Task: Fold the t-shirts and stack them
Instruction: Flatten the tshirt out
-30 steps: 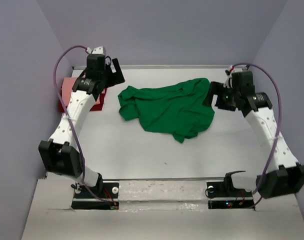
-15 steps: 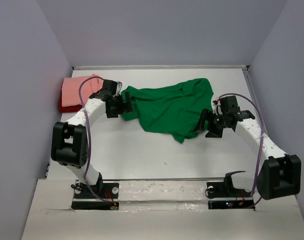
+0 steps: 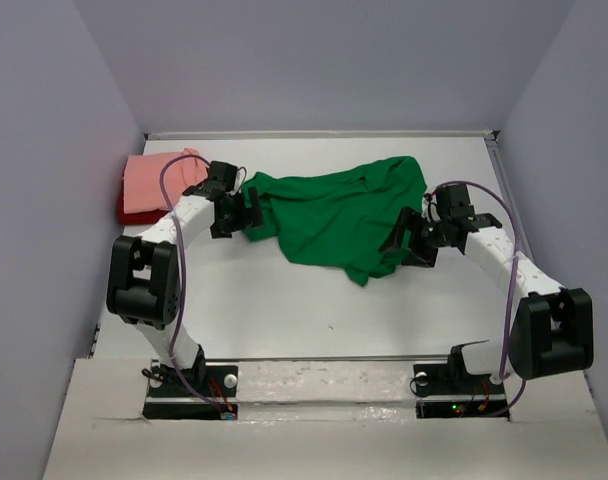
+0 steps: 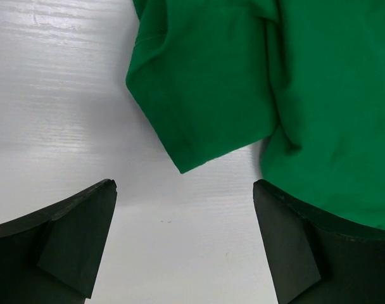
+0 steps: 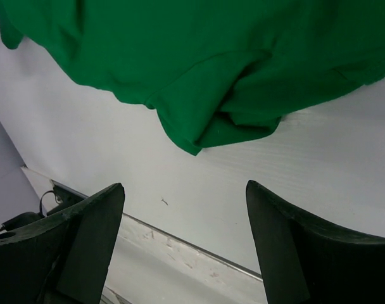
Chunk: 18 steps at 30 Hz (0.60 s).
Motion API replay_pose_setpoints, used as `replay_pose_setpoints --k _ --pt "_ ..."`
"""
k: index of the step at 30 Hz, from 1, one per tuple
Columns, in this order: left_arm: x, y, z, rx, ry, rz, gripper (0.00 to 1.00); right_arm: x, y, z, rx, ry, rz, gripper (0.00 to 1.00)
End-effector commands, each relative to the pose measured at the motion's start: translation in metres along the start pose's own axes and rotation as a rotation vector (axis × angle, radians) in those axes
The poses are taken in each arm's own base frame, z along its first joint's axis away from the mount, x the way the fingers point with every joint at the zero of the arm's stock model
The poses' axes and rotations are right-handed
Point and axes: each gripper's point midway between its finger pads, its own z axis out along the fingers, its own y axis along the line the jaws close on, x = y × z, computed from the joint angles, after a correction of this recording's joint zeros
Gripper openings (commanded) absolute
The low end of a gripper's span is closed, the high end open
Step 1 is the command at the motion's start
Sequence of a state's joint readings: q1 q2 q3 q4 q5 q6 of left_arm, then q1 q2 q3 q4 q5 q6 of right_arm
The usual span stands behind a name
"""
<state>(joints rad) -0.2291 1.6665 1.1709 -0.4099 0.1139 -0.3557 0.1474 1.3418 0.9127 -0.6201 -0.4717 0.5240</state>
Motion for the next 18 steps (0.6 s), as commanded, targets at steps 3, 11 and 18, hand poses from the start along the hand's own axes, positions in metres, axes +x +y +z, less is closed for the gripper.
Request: replay_pose_setpoints --k 3,11,18 --pt "0.016 0.011 0.030 -0.047 0.066 -0.007 0.94 -0.045 0.038 -0.023 -0.055 -0.130 -0.068 0.83" --pt "0.019 -0.006 0.052 0.012 0.085 -0.013 0.84 -0.062 0.048 -0.033 -0.035 -0.156 -0.095 0.84" --pt "0.014 -0.030 0.050 0.070 0.077 0.014 0.66 -0.045 0.028 -0.016 -0.006 -0.105 -0.028 0.83"
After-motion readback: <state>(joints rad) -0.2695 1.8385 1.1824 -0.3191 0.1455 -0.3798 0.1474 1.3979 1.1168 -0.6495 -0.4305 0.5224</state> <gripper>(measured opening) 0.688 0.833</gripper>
